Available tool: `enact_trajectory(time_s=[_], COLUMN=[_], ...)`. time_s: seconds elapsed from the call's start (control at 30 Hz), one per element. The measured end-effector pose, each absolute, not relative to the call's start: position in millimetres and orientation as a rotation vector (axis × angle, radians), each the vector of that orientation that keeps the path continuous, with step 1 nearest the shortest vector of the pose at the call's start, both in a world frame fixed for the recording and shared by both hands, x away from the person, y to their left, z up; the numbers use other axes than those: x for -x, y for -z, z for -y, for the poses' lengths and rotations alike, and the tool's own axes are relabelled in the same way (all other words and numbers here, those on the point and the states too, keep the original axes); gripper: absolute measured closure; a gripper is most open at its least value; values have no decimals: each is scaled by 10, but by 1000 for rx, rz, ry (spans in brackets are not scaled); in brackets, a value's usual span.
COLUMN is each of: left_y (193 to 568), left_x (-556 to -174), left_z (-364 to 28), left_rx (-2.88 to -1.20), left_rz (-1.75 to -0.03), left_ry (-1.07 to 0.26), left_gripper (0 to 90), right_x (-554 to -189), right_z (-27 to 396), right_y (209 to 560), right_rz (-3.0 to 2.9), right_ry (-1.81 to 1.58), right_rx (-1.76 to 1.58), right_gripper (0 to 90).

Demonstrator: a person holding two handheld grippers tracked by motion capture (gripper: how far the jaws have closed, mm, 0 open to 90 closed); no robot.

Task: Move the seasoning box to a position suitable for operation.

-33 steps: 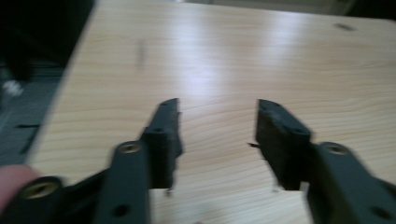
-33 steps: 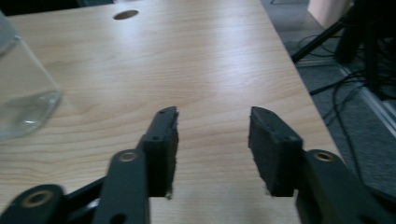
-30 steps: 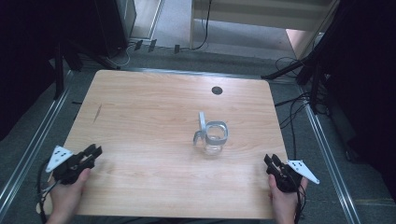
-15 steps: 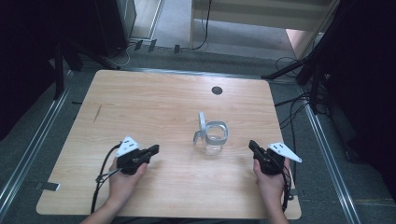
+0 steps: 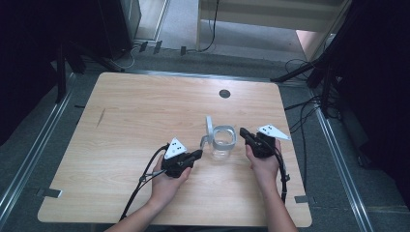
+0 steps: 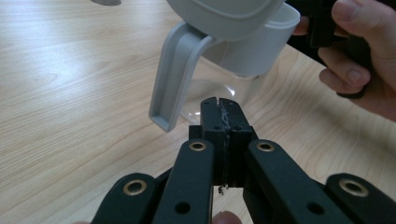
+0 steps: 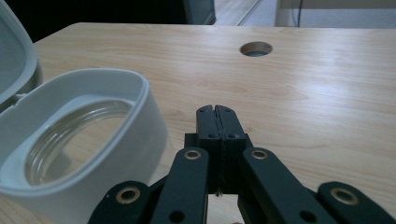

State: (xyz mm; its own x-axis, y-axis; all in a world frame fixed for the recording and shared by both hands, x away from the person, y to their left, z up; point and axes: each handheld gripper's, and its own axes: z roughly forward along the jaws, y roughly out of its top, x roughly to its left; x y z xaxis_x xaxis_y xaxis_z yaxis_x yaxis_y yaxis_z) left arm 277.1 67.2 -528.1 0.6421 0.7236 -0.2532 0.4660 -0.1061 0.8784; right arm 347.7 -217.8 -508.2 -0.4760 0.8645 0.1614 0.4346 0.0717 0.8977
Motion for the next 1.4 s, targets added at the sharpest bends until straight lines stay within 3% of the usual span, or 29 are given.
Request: enact_trajectory(time_s=[0.57, 1.2, 1.4], left_y=[5258, 5204, 5248], left_x=[-3009, -3245, -3080], left_z=[-619, -746, -792], left_rx=[-1738, -1714, -1732], left_rz=[-1014, -1073, -1083], left_ry=[-296, -338, -325], left_gripper=[900, 900, 900], right_x=[-3821, -3524, -3413], right_z=[2113, 2010, 1941], right_y=[5082, 5088, 5079], right_rz=[-2022, -2085, -2088], right_ry=[-1538, -1562, -1544], right_rx=[-1254, -1176, -1170], right_gripper=[900, 900, 900])
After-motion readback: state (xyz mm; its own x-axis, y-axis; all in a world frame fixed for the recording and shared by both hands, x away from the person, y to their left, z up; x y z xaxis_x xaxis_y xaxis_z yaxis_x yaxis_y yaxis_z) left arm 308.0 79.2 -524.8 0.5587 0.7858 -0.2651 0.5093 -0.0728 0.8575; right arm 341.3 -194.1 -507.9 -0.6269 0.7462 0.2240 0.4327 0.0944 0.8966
